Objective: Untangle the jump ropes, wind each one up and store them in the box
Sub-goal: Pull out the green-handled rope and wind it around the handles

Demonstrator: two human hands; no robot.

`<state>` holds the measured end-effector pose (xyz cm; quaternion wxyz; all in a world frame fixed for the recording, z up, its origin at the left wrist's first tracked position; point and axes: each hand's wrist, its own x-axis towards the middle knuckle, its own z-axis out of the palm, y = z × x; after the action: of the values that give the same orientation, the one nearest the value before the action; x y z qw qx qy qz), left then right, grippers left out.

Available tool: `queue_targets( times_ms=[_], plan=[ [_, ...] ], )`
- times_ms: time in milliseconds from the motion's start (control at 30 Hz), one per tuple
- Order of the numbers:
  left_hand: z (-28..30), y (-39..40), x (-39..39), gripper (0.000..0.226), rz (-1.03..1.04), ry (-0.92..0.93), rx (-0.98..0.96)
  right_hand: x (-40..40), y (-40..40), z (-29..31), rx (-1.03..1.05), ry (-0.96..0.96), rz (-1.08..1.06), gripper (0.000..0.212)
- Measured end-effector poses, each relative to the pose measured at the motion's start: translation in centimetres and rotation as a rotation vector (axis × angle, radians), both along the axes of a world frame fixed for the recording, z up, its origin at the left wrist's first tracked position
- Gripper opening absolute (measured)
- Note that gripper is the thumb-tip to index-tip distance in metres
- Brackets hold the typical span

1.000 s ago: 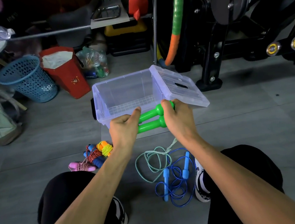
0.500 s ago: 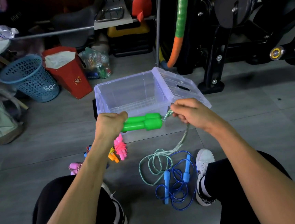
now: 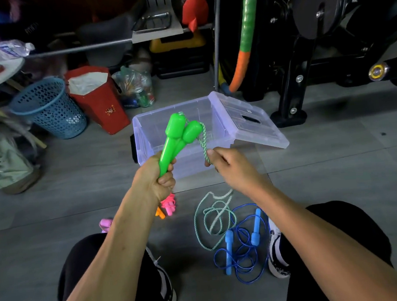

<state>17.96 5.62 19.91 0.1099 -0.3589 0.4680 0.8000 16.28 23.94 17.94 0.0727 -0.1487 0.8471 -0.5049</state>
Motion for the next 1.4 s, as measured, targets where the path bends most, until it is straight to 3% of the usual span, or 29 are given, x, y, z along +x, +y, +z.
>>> queue_targets(
  times_ms=[133,233,367,533,600,733,900,1000,1067,1167,1233,1300,1400],
  plan=[
    [-0.8,0.1,-0.3,0.020,0.244,-0.013,-0.194,1.6,-0.8,-0.2,0.399,0.166,0.134,0.027],
    [-1.1,0.2,-0.4,0.029,0.262,-0.020,-0.689,3.1,-1.4,-0.2,0.617,0.245,0.254,0.020],
    [-1.9,0.9,-0.3,0.049,0.039,0.245,-1.276,3.0,-0.6,1.1,0.654,0.276,0.302,0.022],
    [-2.7,1.5,-0.2,0.040,-0.330,0.347,-1.739,1.1,2.6,2.6,0.568,0.143,0.267,0.028],
    [-2.9,1.2,-0.1,0.039,-0.423,0.468,-1.737,0.3,3.7,3.0,0.466,0.125,0.229,0.029],
    [-2.1,0.3,-0.2,0.041,-0.461,0.638,-1.306,-1.6,5.5,2.8,0.225,0.049,0.159,0.028],
    [-0.4,0.2,0.4,0.050,-0.390,0.482,-0.783,-2.0,5.6,2.6,-0.010,-0.137,0.113,0.029],
    [-0.1,0.9,0.5,0.036,-0.147,0.378,-0.416,-1.2,3.9,1.6,-0.032,-0.176,0.117,0.028],
    [0.0,1.0,0.4,0.033,0.020,0.266,-0.320,-0.5,2.6,0.9,0.034,-0.131,0.108,0.031],
    [-0.7,0.5,0.3,0.020,0.135,0.065,-0.382,0.6,1.2,0.1,0.197,-0.091,0.180,0.034],
    [-1.2,0.4,0.1,0.025,0.135,-0.007,-0.523,1.4,0.6,-0.3,0.331,-0.045,0.266,0.038],
    [-1.6,0.3,-0.1,0.037,0.088,0.004,-0.828,2.0,0.3,-0.3,0.448,-0.006,0.329,0.041],
    [-2.0,1.1,0.2,0.046,-0.057,0.162,-1.229,2.2,0.6,0.9,0.564,0.041,0.372,0.032]
  ],
)
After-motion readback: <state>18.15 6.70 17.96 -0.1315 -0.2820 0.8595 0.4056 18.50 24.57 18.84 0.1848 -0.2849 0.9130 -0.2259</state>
